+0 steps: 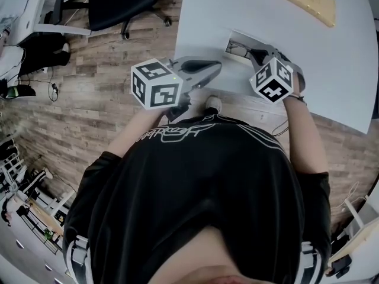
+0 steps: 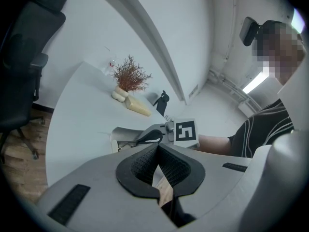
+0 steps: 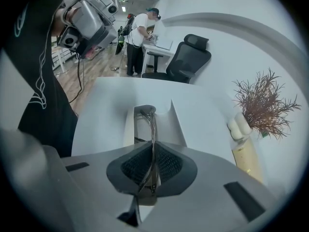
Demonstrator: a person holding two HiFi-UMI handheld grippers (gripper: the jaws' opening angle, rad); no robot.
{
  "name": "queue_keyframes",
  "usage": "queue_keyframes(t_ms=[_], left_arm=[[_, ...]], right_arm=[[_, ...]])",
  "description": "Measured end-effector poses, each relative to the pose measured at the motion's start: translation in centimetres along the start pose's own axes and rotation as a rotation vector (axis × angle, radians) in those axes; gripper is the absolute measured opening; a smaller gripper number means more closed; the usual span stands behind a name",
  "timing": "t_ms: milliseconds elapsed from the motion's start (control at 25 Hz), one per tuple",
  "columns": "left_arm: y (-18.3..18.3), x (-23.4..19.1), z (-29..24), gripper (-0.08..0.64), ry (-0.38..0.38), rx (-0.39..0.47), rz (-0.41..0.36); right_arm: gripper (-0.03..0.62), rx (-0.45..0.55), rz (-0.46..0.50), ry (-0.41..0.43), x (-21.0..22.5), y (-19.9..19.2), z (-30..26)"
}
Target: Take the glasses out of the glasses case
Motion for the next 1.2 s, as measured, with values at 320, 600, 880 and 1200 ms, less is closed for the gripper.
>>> queue_keyframes(t_ms=[320, 600, 880, 1200], left_arm=[[0.3, 0.4, 0.0, 0.008, -0.004, -0.020, -0.031], [0.2, 0.5, 0.3, 0.008, -0.003, -0.025, -0.048], [0.9, 1.6, 3.0, 0.008, 0.021, 0.027, -0.094], [0.4, 5.1, 6.7, 0.008, -0.016, 0.045, -0.137]], right_arm=[[0.011, -0.008, 0.021, -0.097, 0.6, 0.0, 0.3], [0.011, 0.024, 0.039, -0.186, 1.1, 0.8, 1.6], [0.011, 0.056, -0.009, -0.262, 0.9, 2.8, 5.2], [0.011, 0.196, -0.229, -0.363, -1.7, 6.8, 12.5]])
Point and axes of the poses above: the fingertips, and each gripper's own axes: z backward along the fingers, x to its right, y out of its top, the point moved 9 cm from there along z, backward along the fingers, and after that the axes turned 13 degrees about -y, right-handed, at the moved point
